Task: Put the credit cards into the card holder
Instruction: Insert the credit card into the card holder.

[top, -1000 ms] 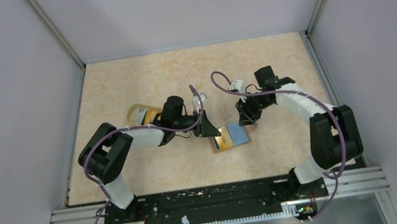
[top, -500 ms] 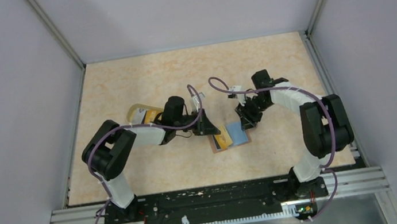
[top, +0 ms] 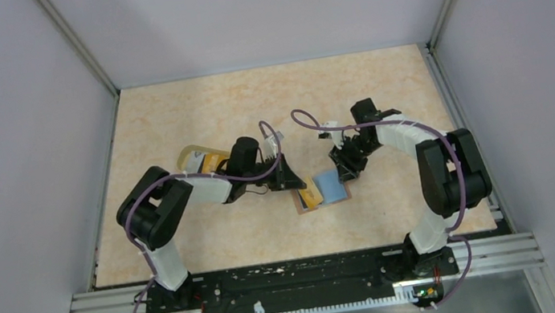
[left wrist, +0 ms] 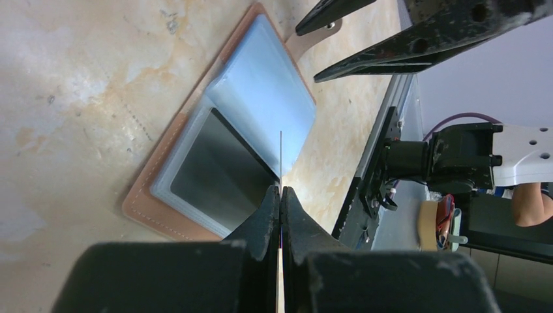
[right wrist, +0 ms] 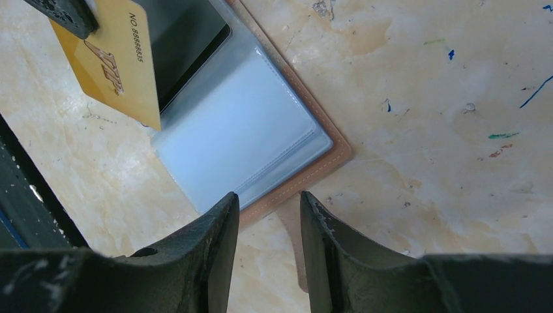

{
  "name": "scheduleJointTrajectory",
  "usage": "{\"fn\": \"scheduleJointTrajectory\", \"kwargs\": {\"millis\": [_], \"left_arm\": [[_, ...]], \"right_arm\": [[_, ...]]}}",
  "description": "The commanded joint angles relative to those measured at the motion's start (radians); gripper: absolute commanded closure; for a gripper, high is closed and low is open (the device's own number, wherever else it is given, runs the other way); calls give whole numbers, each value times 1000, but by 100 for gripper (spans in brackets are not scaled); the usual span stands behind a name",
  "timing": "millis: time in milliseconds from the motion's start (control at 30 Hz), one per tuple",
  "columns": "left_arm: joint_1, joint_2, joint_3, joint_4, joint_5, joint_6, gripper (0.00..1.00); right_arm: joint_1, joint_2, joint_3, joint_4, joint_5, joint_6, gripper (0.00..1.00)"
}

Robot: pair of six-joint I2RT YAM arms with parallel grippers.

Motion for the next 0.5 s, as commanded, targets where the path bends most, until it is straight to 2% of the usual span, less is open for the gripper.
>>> {"fn": "scheduleJointTrajectory", "kwargs": {"millis": [0, 467], "left_arm": [[5, 25, 24, -35, -14, -13, 100], [25, 43, -19, 62, 6, -101, 100]], "right_arm": [[1, 6, 7, 21, 2, -1, 60], [13, 23, 10, 18, 17, 0, 60]]}}
